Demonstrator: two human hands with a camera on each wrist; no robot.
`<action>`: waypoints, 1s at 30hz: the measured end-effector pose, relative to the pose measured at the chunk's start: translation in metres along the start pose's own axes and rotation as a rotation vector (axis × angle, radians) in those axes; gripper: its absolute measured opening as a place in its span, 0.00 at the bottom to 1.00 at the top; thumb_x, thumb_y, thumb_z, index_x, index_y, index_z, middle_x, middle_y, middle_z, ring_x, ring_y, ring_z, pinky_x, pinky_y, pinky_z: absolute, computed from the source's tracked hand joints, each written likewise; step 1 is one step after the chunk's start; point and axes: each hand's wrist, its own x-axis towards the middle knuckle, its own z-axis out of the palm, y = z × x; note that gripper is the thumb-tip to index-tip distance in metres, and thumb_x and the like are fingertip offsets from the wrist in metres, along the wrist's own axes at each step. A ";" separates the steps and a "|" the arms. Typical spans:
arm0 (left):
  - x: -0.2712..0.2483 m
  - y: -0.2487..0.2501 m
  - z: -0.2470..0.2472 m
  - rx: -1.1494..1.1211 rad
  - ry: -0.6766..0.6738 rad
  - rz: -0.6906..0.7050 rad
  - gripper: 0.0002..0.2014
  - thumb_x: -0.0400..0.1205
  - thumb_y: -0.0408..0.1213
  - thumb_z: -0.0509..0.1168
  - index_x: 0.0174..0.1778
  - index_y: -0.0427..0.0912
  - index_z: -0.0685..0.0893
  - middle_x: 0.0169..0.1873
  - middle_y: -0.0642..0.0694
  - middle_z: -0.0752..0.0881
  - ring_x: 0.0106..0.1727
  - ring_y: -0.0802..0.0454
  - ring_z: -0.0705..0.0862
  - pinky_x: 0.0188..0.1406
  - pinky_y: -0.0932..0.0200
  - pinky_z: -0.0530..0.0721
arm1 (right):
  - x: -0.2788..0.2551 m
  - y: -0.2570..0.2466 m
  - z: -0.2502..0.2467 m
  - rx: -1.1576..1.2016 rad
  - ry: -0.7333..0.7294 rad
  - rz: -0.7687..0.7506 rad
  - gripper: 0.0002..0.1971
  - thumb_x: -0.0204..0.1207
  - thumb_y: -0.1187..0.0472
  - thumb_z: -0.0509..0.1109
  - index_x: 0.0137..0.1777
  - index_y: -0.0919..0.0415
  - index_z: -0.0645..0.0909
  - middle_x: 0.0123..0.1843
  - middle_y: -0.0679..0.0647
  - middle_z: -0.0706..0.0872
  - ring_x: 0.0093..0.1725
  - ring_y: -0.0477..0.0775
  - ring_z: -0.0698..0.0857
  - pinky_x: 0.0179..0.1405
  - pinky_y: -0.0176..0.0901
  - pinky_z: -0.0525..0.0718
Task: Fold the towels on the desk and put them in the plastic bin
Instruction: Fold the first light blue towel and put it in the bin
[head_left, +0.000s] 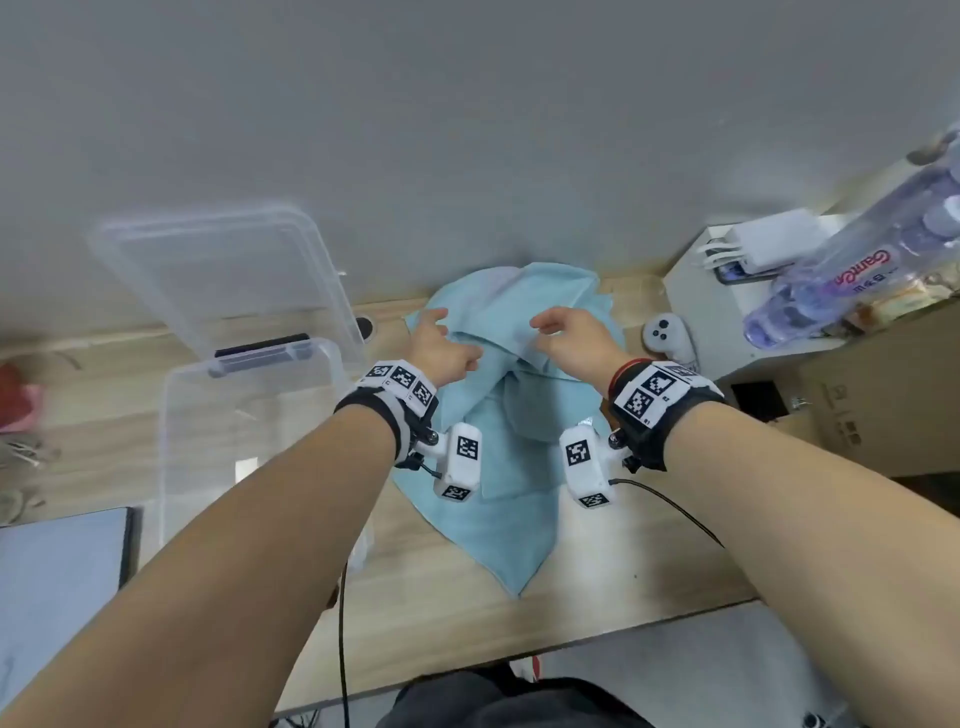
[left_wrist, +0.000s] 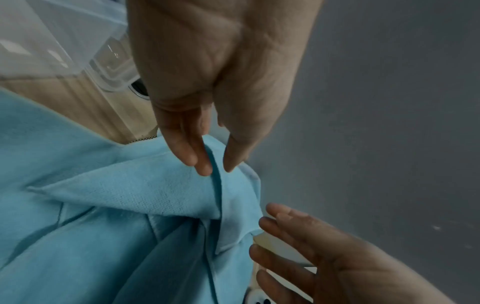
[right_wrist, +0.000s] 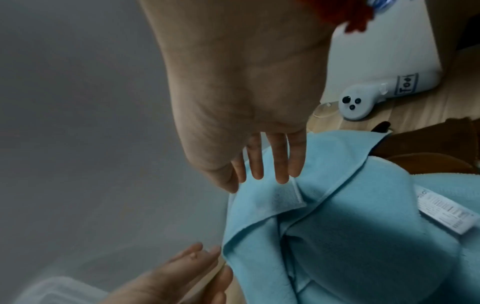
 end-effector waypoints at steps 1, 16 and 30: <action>0.007 0.000 0.002 0.026 -0.011 0.011 0.35 0.76 0.25 0.71 0.77 0.44 0.64 0.64 0.43 0.70 0.37 0.45 0.83 0.41 0.51 0.87 | 0.004 0.000 0.001 -0.015 -0.017 0.009 0.18 0.77 0.61 0.69 0.67 0.56 0.82 0.66 0.53 0.83 0.65 0.53 0.81 0.64 0.43 0.77; 0.002 0.033 0.019 0.308 0.032 0.295 0.14 0.88 0.39 0.52 0.35 0.45 0.69 0.30 0.50 0.72 0.36 0.50 0.70 0.41 0.55 0.68 | 0.019 0.014 0.014 -0.223 0.047 -0.072 0.39 0.63 0.46 0.81 0.74 0.49 0.70 0.70 0.57 0.71 0.70 0.62 0.71 0.69 0.53 0.72; -0.149 0.040 0.010 0.230 0.078 0.459 0.17 0.86 0.47 0.59 0.41 0.38 0.83 0.34 0.42 0.79 0.35 0.52 0.75 0.36 0.58 0.73 | -0.113 0.019 -0.002 0.096 -0.075 -0.356 0.23 0.67 0.53 0.83 0.60 0.55 0.81 0.54 0.49 0.89 0.53 0.51 0.87 0.52 0.44 0.84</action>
